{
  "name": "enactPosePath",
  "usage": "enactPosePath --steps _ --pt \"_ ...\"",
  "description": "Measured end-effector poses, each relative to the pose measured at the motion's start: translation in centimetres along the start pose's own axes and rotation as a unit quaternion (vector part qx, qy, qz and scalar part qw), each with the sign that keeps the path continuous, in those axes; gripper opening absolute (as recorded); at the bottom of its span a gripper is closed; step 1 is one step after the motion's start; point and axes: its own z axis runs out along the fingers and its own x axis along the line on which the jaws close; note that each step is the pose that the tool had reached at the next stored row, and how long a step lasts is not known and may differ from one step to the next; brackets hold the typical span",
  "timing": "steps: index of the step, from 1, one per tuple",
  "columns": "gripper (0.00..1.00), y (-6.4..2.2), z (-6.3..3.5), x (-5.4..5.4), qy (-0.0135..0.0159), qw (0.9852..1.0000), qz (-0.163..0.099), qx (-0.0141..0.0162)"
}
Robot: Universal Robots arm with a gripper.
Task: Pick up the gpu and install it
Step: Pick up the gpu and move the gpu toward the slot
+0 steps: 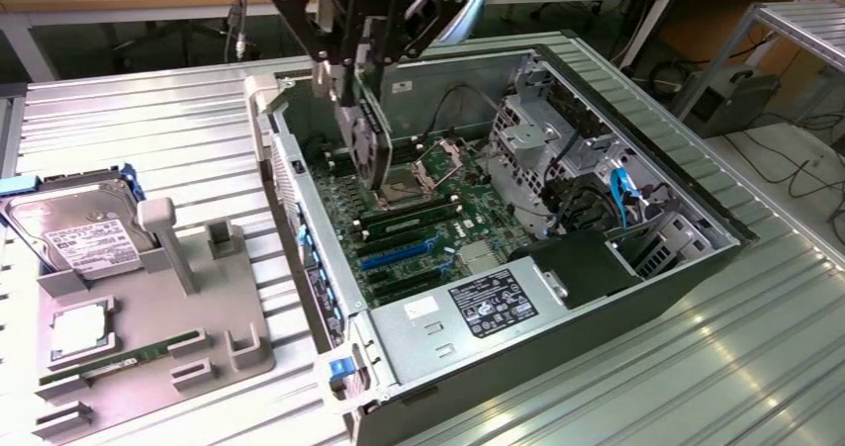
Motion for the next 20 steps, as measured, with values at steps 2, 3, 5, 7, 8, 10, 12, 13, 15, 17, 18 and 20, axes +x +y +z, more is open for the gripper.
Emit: enactPosePath --steps 2,3,5,7,8,10,12,13,15,17,18,20 --pt "0.26 0.04 0.27 -1.1 0.0001 1.0 0.0 0.0003" --pt "0.26 0.05 0.42 -1.7 0.0002 1.0 0.0 0.0006" --pt "0.26 0.1 0.77 -2.7 0.0001 1.0 0.0 0.0019" --pt "0.26 0.16 1.08 -3.6 0.0 1.0 0.0 0.0036" --pt "0.26 0.18 1.25 -4.1 0.0 1.0 0.0 0.0043" --pt "0.26 0.21 1.56 -5.0 0.0 1.0 0.0 0.0053" --pt "0.26 0.23 1.87 -5.9 0.0 1.0 0.0 0.0056" --pt "0.26 0.23 2.05 -6.3 0.0 1.0 0.0 0.0056" --pt "0.26 0.23 2.39 -7.0 0.0 1.0 0.0 0.0056" --pt "0.26 0.21 2.71 -7.5 0.0 1.0 0.0 0.0055" --pt "0.26 0.2 2.91 -7.8 0.0 1.0 0.0 0.0055" --pt "0.26 0.19 3.29 -8.2 0.0 1.0 0.0 0.0056"
